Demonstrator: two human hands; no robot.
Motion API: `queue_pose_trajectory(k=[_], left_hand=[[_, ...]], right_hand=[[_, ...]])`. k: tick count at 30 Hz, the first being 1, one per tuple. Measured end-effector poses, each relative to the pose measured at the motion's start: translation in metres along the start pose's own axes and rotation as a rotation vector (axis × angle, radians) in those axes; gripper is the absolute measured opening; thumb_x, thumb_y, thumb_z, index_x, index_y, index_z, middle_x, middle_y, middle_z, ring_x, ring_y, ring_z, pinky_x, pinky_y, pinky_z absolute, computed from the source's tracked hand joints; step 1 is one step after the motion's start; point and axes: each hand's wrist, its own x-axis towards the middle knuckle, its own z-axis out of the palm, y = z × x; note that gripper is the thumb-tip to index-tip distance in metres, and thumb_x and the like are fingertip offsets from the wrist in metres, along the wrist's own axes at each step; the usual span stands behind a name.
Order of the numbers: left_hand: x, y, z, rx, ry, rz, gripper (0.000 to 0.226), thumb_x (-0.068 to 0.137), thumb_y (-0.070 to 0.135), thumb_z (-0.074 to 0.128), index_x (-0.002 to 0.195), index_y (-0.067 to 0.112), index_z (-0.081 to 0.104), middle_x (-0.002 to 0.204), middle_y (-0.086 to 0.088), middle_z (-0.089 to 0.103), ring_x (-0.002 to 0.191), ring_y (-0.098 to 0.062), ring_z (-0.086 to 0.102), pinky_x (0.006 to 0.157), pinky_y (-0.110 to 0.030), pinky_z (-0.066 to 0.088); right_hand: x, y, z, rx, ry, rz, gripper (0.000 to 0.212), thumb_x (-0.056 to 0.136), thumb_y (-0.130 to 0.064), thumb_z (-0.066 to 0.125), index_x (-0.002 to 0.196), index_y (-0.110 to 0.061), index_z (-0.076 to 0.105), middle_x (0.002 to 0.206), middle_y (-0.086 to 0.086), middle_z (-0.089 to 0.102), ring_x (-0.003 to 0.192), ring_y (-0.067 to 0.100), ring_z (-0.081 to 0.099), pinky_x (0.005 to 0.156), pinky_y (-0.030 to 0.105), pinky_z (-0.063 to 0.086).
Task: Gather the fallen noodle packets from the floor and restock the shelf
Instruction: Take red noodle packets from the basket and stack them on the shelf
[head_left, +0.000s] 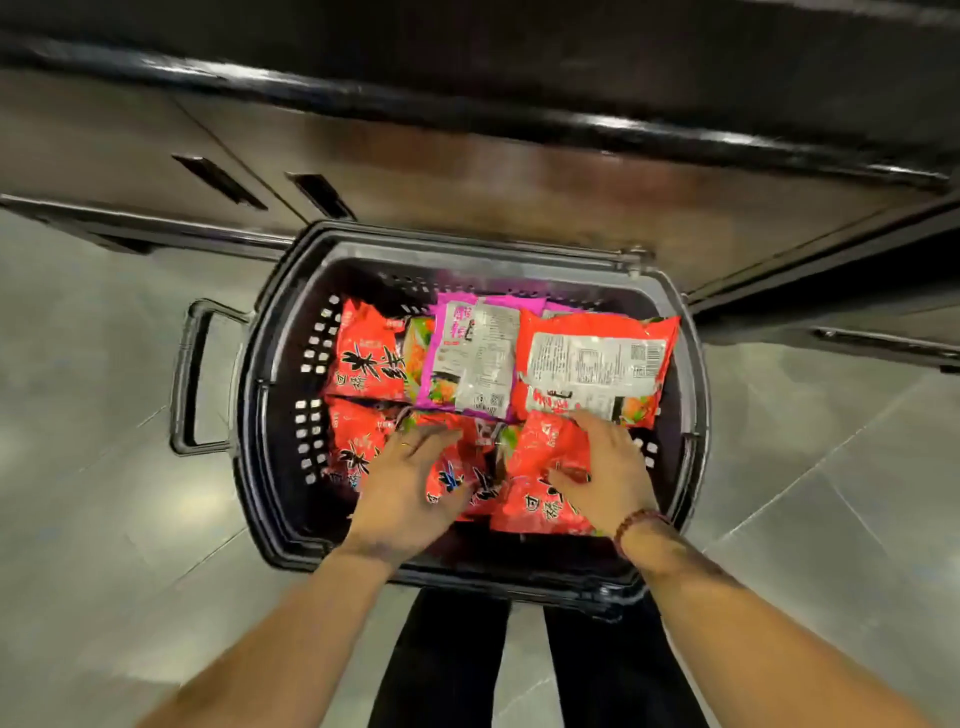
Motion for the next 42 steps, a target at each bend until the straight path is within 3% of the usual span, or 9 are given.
queue_pose_trajectory(k=[5,9,14,18,22,26,30,37,42], left_hand=[[0.002,-0.009,0.015,-0.061,-0.085,-0.072,0.062,0.076,0.052,0.055,0.129,0.020,0.060,0.128,0.004,0.056,0.124,-0.016,0.045,0.102,-0.025,0.033],[0.004,0.000,0.013,-0.201,-0.082,-0.174,0.057,0.075,0.043,0.065,0.128,0.025,0.059,0.123,0.012,0.052,0.124,-0.013,0.044,0.104,-0.026,0.037],[0.004,0.029,-0.008,-0.471,-0.108,-0.285,0.062,0.064,0.060,0.067,0.122,0.048,0.053,0.130,0.014,0.052,0.128,-0.008,0.044,0.108,-0.026,0.036],[0.005,0.051,-0.012,-0.726,-0.245,-0.278,0.088,0.060,0.045,0.082,0.135,0.049,0.037,0.134,0.019,0.052,0.125,0.003,0.049,0.102,-0.021,0.043],[0.011,0.062,-0.011,-0.840,-0.202,-0.333,0.079,0.078,0.005,0.079,0.135,0.035,0.034,0.114,0.027,0.054,0.099,0.022,0.055,0.083,-0.006,0.048],[0.009,0.038,-0.007,-0.967,-0.019,-0.534,0.055,0.080,0.002,0.076,0.106,0.041,0.047,0.094,0.028,0.062,0.082,0.016,0.063,0.079,-0.013,0.053],[0.000,0.012,-0.011,-0.971,0.058,-0.635,0.064,0.078,0.017,0.080,0.133,0.030,0.049,0.120,0.010,0.067,0.111,-0.008,0.064,0.098,-0.034,0.048],[-0.004,0.008,-0.009,-1.004,0.085,-0.707,0.108,0.057,0.047,0.092,0.147,0.025,0.035,0.135,0.005,0.058,0.123,-0.017,0.056,0.109,-0.045,0.042],[-0.006,0.012,0.002,-0.983,0.093,-0.702,0.081,0.077,0.022,0.083,0.143,0.025,0.037,0.130,0.008,0.058,0.121,-0.013,0.055,0.109,-0.041,0.040]], right_hand=[[0.015,0.007,0.014,-0.082,-0.095,0.036,0.055,0.084,-0.037,0.068,0.130,-0.013,0.049,0.132,0.006,0.050,0.128,0.024,0.041,0.110,0.038,0.034],[0.012,0.013,0.007,0.019,-0.006,0.015,0.006,0.093,-0.021,0.057,0.093,-0.016,0.055,0.083,0.001,0.055,0.089,0.028,0.059,0.069,0.031,0.042],[0.004,0.004,-0.027,0.306,0.302,0.073,0.017,0.094,-0.019,0.056,0.100,-0.003,0.056,0.070,0.006,0.060,0.064,0.029,0.057,0.063,0.044,0.051],[0.008,-0.028,-0.046,0.452,0.446,0.062,0.015,0.093,-0.018,0.059,0.084,-0.007,0.057,0.067,-0.003,0.054,0.059,0.009,0.049,0.060,0.029,0.039],[0.009,-0.063,-0.034,0.543,0.400,0.036,0.026,0.090,-0.028,0.063,0.071,-0.021,0.048,0.059,-0.009,0.049,0.052,0.003,0.044,0.054,0.023,0.038],[0.022,-0.066,-0.028,0.739,0.314,0.035,0.022,0.090,-0.038,0.058,0.078,-0.019,0.059,0.072,-0.004,0.061,0.068,0.007,0.057,0.065,0.028,0.049],[0.045,-0.040,-0.042,0.311,0.435,-0.053,0.032,0.090,-0.016,0.062,0.122,-0.012,0.059,0.124,0.005,0.058,0.118,0.016,0.049,0.099,0.010,0.034],[0.081,-0.007,-0.062,-0.543,0.065,-0.076,0.107,0.070,-0.059,0.072,0.151,-0.014,0.017,0.149,0.010,0.034,0.142,0.027,0.023,0.119,0.043,-0.003],[0.062,0.004,-0.056,-0.507,0.101,0.028,0.075,0.072,-0.058,0.071,0.128,-0.011,0.052,0.126,0.013,0.051,0.119,0.032,0.048,0.103,0.040,0.034]])
